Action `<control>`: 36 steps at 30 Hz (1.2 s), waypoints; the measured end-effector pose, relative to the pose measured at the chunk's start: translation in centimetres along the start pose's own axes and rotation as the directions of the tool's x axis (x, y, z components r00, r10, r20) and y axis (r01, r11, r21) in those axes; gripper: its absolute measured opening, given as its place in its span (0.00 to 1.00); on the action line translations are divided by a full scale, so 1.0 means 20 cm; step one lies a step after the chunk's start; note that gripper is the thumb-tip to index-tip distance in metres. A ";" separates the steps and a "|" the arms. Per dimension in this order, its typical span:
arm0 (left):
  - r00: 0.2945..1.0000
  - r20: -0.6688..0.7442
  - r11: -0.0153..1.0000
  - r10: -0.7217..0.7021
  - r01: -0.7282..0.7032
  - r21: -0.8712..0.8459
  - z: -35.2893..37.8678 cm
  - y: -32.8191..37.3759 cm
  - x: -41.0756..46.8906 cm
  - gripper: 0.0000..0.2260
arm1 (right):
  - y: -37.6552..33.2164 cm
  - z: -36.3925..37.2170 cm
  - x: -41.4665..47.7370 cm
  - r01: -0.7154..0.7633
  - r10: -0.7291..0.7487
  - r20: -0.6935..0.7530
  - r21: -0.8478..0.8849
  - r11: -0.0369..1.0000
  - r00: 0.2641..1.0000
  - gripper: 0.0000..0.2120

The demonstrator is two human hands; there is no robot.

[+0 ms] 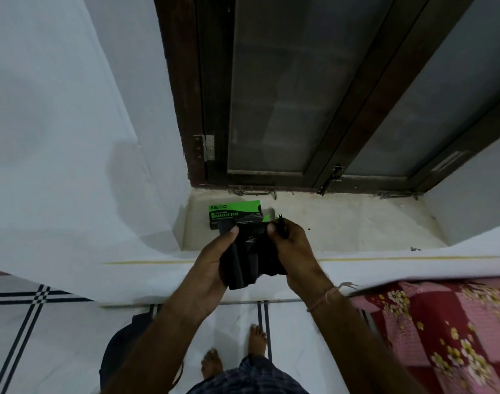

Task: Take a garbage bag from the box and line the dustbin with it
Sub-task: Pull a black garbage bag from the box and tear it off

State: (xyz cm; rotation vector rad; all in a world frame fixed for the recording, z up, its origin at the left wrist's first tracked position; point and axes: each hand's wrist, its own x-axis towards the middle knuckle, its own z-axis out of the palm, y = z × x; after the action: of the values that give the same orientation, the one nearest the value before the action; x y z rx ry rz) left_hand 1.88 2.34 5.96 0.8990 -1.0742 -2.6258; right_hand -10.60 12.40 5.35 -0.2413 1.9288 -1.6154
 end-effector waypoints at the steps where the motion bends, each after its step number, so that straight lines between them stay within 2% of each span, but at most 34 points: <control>1: 1.000 -0.007 1.000 -0.009 0.009 -0.005 0.00 0.00 0.00 0.19 | 0.00 0.01 -0.01 0.008 -0.009 -0.016 -0.014 1.000 1.000 0.08; 3: 1.000 -0.013 0.999 -0.028 0.027 -0.027 0.00 0.00 0.00 0.20 | -0.01 0.02 -0.02 0.004 -0.004 0.002 0.020 1.000 1.000 0.12; 5: 1.000 -0.009 0.999 -0.028 0.028 -0.038 -0.01 -0.01 0.00 0.21 | -0.04 0.02 -0.05 -0.030 0.018 0.102 0.116 0.993 0.995 0.13; 7: 1.000 0.006 0.999 -0.018 0.018 -0.043 -0.02 -0.01 0.00 0.21 | -0.05 0.02 -0.08 -0.020 0.007 0.216 0.058 0.998 0.976 0.13; 9: 1.000 0.009 0.999 -0.004 0.005 -0.042 -0.03 0.00 0.00 0.20 | -0.02 0.03 -0.07 0.068 -0.047 0.171 -0.120 0.990 0.984 0.11; 10: 1.000 0.007 1.000 0.005 -0.004 -0.031 -0.04 0.01 0.00 0.19 | 0.00 0.04 -0.05 0.083 -0.065 0.125 -0.144 0.986 0.990 0.10; 13: 0.999 0.019 0.999 0.035 -0.035 -0.002 -0.05 0.02 0.00 0.20 | 0.01 0.05 -0.02 0.032 -0.032 0.065 -0.001 0.999 0.997 0.11; 17: 1.000 0.009 1.000 0.017 -0.017 -0.011 -0.04 0.04 0.00 0.21 | 0.00 0.07 0.01 0.035 -0.036 0.026 0.024 0.999 0.999 0.09; 20: 1.000 -0.019 1.000 0.012 -0.012 0.016 -0.03 0.04 0.02 0.21 | -0.01 0.09 -0.01 -0.018 0.009 0.099 0.093 0.996 0.995 0.14; 23: 1.000 -0.009 1.000 0.028 -0.028 -0.003 -0.05 0.04 0.03 0.22 | -0.04 0.08 -0.03 0.015 -0.024 0.180 0.051 0.999 0.983 0.11; 25: 0.999 -0.009 0.999 0.036 -0.036 0.019 -0.07 0.04 0.03 0.22 | -0.03 0.07 -0.03 0.028 -0.030 0.134 0.017 0.999 0.991 0.09; 28: 0.999 0.033 0.998 0.041 -0.043 0.043 -0.07 0.04 0.02 0.22 | -0.01 0.06 -0.02 0.021 -0.022 0.043 0.016 1.000 0.999 0.12; 30: 0.999 0.030 0.999 0.023 -0.024 0.037 -0.06 0.04 0.02 0.22 | -0.01 0.05 -0.01 0.046 -0.046 -0.016 -0.006 0.999 0.999 0.08; 32: 1.000 0.013 1.000 0.007 -0.007 0.014 -0.04 0.04 0.03 0.23 | -0.02 0.06 -0.01 0.063 -0.064 -0.038 -0.035 0.997 0.997 0.10; 34: 1.000 0.020 1.000 -0.005 0.005 -0.003 -0.03 0.03 0.03 0.23 | -0.02 0.06 -0.01 0.038 -0.038 -0.013 0.013 0.999 0.999 0.13; 36: 0.999 0.039 1.000 -0.010 0.010 -0.005 -0.02 0.03 0.02 0.22 | -0.05 0.06 -0.04 -0.008 0.002 0.072 0.089 0.996 0.997 0.16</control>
State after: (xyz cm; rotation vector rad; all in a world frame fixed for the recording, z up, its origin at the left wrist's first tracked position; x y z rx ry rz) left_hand 1.71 1.49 5.97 0.8577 -1.0749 -2.6632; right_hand -9.49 11.59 6.57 -0.2543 1.7977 -1.6620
